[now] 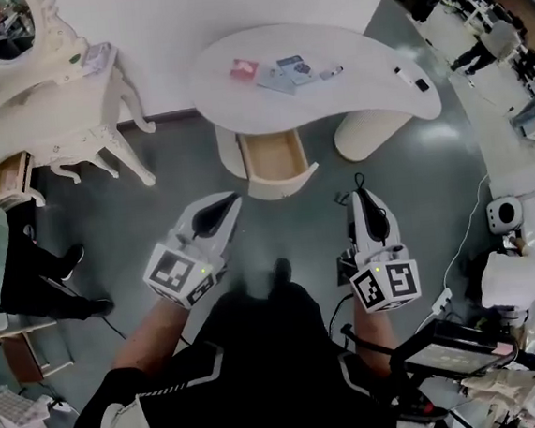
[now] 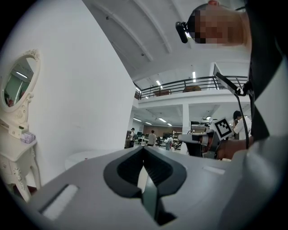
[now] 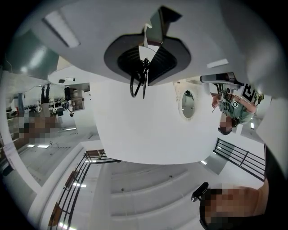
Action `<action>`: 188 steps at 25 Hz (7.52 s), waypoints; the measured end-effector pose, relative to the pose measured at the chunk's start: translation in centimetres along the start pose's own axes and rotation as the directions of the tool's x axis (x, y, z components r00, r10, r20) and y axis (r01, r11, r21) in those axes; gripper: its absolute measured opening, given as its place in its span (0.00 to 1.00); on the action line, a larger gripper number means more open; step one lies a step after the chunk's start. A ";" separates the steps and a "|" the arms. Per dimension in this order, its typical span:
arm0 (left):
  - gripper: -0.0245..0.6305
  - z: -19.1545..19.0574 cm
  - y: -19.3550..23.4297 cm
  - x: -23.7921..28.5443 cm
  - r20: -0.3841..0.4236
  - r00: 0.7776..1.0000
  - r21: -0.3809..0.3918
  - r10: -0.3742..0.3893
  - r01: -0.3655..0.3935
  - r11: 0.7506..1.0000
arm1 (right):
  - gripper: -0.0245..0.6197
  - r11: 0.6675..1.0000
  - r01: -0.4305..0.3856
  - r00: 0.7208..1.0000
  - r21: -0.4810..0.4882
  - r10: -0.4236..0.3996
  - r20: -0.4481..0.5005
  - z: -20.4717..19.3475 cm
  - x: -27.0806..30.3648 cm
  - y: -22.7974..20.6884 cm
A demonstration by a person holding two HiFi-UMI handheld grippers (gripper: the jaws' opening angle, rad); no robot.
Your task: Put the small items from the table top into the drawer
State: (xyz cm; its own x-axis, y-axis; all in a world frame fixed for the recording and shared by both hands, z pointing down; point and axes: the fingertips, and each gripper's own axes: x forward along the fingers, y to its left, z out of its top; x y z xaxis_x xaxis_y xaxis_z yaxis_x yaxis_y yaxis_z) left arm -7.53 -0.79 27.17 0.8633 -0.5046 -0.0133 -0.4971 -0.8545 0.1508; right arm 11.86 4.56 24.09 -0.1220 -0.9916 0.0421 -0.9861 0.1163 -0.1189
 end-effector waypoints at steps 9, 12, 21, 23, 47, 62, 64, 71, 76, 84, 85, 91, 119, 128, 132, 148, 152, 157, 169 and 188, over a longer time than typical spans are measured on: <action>0.04 -0.6 3.1 7.6 -0.012 0.999 0.007 0.044 -0.043 0.999 | 0.09 0.998 -0.063 0.997 -0.004 0.063 -0.044 -2.0 7.6 -6.9; 0.04 -0.6 3.8 10.3 -0.011 0.997 0.021 0.071 -0.070 0.997 | 0.09 0.994 -0.110 0.992 -0.007 0.109 -0.066 -2.5 10.0 -9.1; 0.04 -1.9 5.1 17.1 -0.033 0.990 0.071 0.139 -0.137 0.988 | 0.09 0.959 -0.283 0.949 -0.029 0.275 -0.152 -4.6 16.3 -12.8; 0.04 -2.7 5.6 17.9 -0.048 0.990 0.078 0.133 -0.129 0.989 | 0.09 0.950 -0.311 0.936 -0.025 0.302 -0.181 -6.0 17.6 -12.8; 0.04 -19.7 16.9 18.6 -0.318 0.937 -0.062 0.145 -0.173 0.983 | 0.09 0.824 -0.560 0.678 -0.085 0.397 -0.619 -26.4 26.6 -8.9; 0.04 -28.7 19.8 18.9 -0.479 0.867 -0.056 0.137 -0.186 0.981 | 0.09 0.667 -0.727 0.486 -0.164 0.332 -0.808 -36.5 28.3 -8.8; 0.04 -29.3 20.1 19.0 -0.483 0.865 -0.053 0.135 -0.183 0.982 | 0.09 0.625 -0.758 0.463 -0.188 0.311 -0.830 -37.8 28.4 -8.8; 0.04 -32.0 20.8 18.0 -0.520 0.844 -0.057 0.134 -0.191 0.980 | 0.09 0.483 -0.848 0.381 -0.219 0.266 -0.886 -41.9 28.7 -8.0; 0.04 -33.5 21.6 17.8 -0.527 0.839 -0.068 0.137 -0.202 0.977 | 0.09 0.427 -0.887 0.281 -0.175 0.201 -0.938 -45.5 28.7 -8.1; 0.04 -34.7 22.1 17.1 -0.529 0.836 -0.082 0.144 -0.219 0.972 | 0.09 0.327 -0.937 0.174 -0.126 0.123 -0.977 -48.5 29.4 -8.2; 0.04 -34.7 22.3 17.1 -0.528 0.837 -0.080 0.143 -0.217 0.973 | 0.09 0.303 -0.943 0.182 -0.140 0.117 -0.976 -48.8 29.5 -8.1; 0.04 -36.3 23.1 17.2 -0.539 0.831 -0.067 0.137 -0.204 0.977 | 0.09 0.197 -0.956 0.235 -0.219 0.061 -0.970 -51.7 30.5 -8.4; 0.04 -34.6 22.7 14.5 -0.546 0.820 -0.051 0.171 -0.236 0.970 | 0.33 0.133 -0.977 0.171 -0.164 0.037 -0.985 -53.3 28.9 -7.4; 0.04 -30.0 20.4 14.0 -0.500 0.842 -0.042 0.204 -0.259 0.965 | 0.20 0.142 -0.964 0.244 -0.224 0.144 -0.959 -46.2 28.0 -5.4; 0.04 -27.1 19.6 14.5 -0.457 0.860 -0.024 0.226 -0.266 0.964 | 0.16 0.225 -0.941 0.305 -0.254 0.230 -0.924 -42.3 27.1 -5.1; 0.04 -18.2 14.6 18.0 -0.305 0.940 -0.008 0.152 -0.162 0.987 | 0.04 0.743 -0.627 0.661 -0.233 0.349 -0.664 -25.3 26.5 -7.7; 0.04 -16.1 14.1 17.9 -0.290 0.948 -0.010 0.132 -0.141 0.990 | 0.04 0.812 -0.538 0.750 -0.226 0.339 -0.569 -20.9 26.3 -7.9; 0.04 -11.6 14.0 17.8 -0.162 0.974 -0.033 0.160 -0.167 0.985 | 0.04 0.889 -0.428 0.854 -0.159 0.341 -0.393 -14.1 25.9 -8.6; 0.04 -4.7 12.8 18.5 -0.047 0.982 -0.010 0.184 -0.185 0.983 | 0.04 0.944 -0.328 0.938 -0.043 0.320 -0.134 -4.3 22.8 -8.3; 0.04 -1.2 12.8 17.3 0.032 0.963 0.020 0.267 -0.268 0.963 | 0.04 0.960 -0.275 0.958 -0.060 0.269 -0.096 -2.6 20.5 -8.4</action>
State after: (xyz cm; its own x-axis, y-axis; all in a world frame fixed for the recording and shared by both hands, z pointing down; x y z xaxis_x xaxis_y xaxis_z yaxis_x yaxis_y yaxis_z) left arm 1.13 -20.29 30.05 0.6958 -0.7182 -0.0038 -0.7119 -0.6903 0.1290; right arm 17.34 -16.58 28.51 -0.3927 -0.9138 0.1038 -0.9195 0.3876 -0.0659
